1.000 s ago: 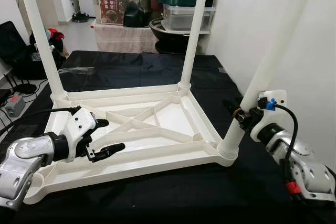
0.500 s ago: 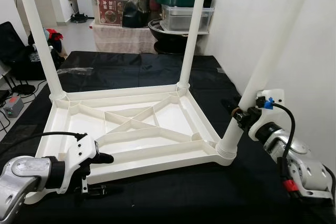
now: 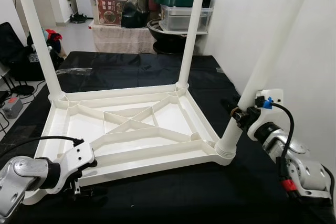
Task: Building children table
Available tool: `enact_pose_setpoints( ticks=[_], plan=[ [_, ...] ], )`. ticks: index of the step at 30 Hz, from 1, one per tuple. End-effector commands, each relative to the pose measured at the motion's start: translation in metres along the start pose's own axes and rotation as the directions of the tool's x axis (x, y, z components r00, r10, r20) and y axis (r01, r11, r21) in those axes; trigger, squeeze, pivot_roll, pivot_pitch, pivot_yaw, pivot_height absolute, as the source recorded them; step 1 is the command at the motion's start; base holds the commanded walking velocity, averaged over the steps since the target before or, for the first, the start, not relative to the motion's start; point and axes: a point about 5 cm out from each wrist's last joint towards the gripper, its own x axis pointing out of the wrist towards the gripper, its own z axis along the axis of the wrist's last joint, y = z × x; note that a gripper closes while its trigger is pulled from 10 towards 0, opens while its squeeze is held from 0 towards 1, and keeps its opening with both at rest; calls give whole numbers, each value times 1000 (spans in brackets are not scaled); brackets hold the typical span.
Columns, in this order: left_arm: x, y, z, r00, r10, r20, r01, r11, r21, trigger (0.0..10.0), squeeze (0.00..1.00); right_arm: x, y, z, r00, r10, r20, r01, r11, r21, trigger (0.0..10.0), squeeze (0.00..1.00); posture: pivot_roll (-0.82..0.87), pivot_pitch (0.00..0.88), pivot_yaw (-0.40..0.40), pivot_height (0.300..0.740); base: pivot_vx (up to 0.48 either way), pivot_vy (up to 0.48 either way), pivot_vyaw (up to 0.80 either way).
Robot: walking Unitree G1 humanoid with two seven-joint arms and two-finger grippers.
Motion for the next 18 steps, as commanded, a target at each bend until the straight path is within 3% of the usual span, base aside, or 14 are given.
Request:
enact_pose_setpoints(
  ticks=[1,9,12,18],
  plan=[
    [-5,7,-3,999,20,-46,-19,999,41,10000,0,-3,-3,-28,992,-23,-125,36,994,101,10000,0,119,0,-78,740,0,0,0],
    [-10,20,-13,987,92,-129,-74,987,142,10000,0,-5,-3,-29,992,-24,-121,39,992,120,10000,0,116,0,-72,740,0,0,0],
    [-10,20,-13,987,92,-129,-74,987,142,10000,0,-5,-3,-29,992,-24,-121,39,992,120,10000,0,116,0,-72,740,0,0,0],
    [-15,45,-15,951,266,-158,-221,941,255,10000,0,-8,-2,-32,992,-22,-128,39,990,132,10000,0,115,0,-65,740,0,0,0]
  ],
)
